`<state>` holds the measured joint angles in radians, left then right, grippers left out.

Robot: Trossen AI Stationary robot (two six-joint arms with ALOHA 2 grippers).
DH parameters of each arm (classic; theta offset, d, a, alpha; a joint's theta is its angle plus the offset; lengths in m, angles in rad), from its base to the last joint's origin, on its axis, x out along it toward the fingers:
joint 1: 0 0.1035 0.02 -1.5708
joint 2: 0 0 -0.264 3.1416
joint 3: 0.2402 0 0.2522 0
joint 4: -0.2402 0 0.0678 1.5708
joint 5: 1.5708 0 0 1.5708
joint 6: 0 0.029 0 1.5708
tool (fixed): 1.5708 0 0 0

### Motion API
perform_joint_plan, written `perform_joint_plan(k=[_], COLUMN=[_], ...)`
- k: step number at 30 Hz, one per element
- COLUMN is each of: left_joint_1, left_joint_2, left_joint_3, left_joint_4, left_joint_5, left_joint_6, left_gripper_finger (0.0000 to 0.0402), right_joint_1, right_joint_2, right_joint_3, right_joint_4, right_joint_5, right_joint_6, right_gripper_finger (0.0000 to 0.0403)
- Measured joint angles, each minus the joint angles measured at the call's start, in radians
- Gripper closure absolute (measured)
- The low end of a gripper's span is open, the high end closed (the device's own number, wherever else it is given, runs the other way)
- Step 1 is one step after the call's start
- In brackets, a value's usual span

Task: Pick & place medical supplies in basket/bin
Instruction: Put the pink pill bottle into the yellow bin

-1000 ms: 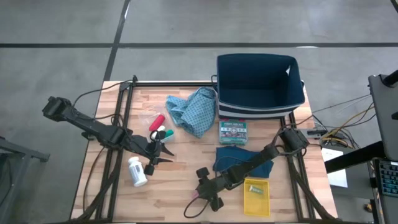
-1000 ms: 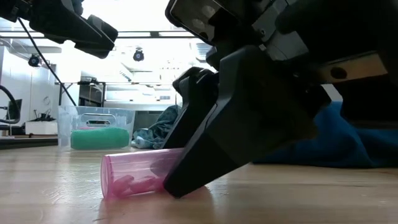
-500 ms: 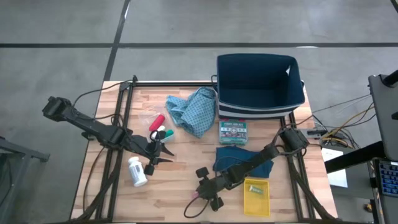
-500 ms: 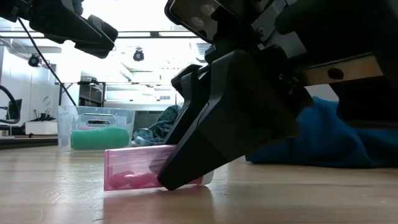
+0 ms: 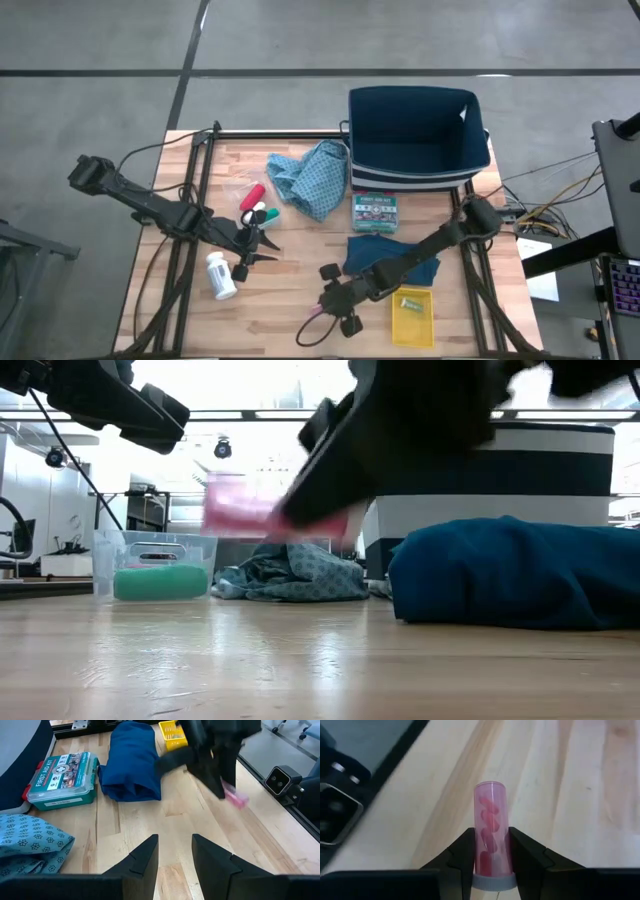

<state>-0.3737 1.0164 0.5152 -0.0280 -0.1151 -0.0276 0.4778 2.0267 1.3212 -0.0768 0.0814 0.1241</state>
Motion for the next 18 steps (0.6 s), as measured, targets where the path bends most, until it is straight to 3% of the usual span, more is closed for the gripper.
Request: perform_joint_plan(k=[14, 18], left_joint_1=[0.0, 0.0], left_joint_2=[0.0, 0.0], left_joint_3=[0.0, 0.0], left_joint_4=[-0.023, -0.026], left_joint_5=[0.0, 0.0], left_joint_6=[0.0, 0.0], left_gripper_finger=[0.0281, 0.0281], right_joint_1=[0.048, 0.103], right_joint_2=[-0.26, -0.309], right_joint_3=[-0.004, -0.01], right_joint_4=[-0.351, -0.432], right_joint_5=[0.0, 0.077], right_joint_6=[0.215, 0.262], right_gripper_finger=[0.0303, 0.0303])
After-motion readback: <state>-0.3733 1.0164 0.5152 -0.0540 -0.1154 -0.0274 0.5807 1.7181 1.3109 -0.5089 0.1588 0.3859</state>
